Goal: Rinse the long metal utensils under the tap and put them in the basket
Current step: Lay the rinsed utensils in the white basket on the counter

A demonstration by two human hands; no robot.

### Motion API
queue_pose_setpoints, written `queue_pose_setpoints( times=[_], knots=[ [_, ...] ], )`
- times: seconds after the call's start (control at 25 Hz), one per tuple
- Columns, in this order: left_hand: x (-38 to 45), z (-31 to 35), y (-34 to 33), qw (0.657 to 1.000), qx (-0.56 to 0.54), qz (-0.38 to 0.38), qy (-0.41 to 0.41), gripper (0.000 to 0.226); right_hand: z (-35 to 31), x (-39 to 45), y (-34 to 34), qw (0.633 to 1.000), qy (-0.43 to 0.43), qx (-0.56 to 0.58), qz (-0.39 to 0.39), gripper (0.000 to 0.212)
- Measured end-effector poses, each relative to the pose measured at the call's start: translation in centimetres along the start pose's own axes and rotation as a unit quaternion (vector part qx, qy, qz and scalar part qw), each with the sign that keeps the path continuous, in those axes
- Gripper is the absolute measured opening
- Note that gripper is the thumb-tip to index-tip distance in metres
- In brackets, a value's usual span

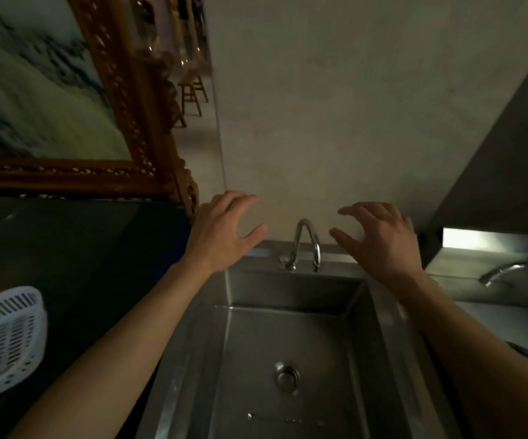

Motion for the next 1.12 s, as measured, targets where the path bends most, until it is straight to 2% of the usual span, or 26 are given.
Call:
queue_pose_setpoints(
  times=[0.12,0.32,0.72,1.0,1.12],
  knots=[
    [-0.3,1.1,-2.3,0.999,-0.029,0.013,0.007,0.049,2.3,-1.0,-0.5,1.0,-0.006,0.004,-0.022,0.043],
    [-2.3,1.2,-5.6,1.0,-0.022,-0.008,0.007,0.049,4.0,-3.6,-3.2,0.998,-0.013,0.03,-0.052,0.043],
    [-10.8,-5.8,-16.2,0.991,-0.046,-0.094,0.083,0.038,5.1,-12.1,-14.2,0.972,-0.044,-0.007,-0.229,0.042],
    [-20.3,-10.5,-27.7,0.965,-0.044,-0.228,0.125,0.026,5.5,-21.0,-26.2,0.934,-0.048,0.023,-0.355,0.035],
    [-25.0,-12.4,-33.3,0.942,-0.036,-0.302,0.142,0.024,5.8,-25.0,-32.0,0.897,-0.046,0.003,-0.44,0.037]
  ],
)
Point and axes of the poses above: each hand's wrist, its own x-axis towards the middle knuckle, its own y-axis out of the back of the hand, z = x × y, the point moved 2 cm from there along x, towards the middle knuckle, and after that the axes turned 7 degrees about -x, right-handed, at the moved point
